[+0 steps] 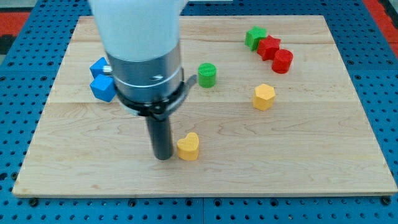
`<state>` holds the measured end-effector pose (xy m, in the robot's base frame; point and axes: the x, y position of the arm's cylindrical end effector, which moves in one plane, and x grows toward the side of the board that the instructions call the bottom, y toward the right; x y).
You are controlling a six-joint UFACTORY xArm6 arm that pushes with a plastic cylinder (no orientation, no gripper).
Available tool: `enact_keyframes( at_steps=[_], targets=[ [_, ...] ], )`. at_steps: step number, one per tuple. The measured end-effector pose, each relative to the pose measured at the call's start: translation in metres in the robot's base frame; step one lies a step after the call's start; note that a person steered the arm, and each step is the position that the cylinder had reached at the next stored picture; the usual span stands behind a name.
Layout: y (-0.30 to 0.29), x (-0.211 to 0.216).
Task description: Point your arm at the yellow hexagon
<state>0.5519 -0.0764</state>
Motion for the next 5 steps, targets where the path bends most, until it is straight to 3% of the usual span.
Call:
enact_keyframes(
  at_steps=[1, 3, 5],
  targets=[
    [-0.032, -0.021],
    [0.011, -0.093],
    [0.080, -0.119]
  ],
)
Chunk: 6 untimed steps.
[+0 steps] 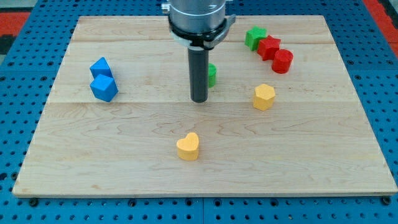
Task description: Point your arm at the yellow hexagon
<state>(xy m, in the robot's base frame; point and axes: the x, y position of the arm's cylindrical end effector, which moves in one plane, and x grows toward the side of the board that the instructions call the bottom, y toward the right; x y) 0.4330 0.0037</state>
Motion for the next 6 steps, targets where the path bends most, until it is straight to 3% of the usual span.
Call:
enact_keyframes(
  at_steps=[6],
  targets=[
    [0.054, -0.015]
  ],
)
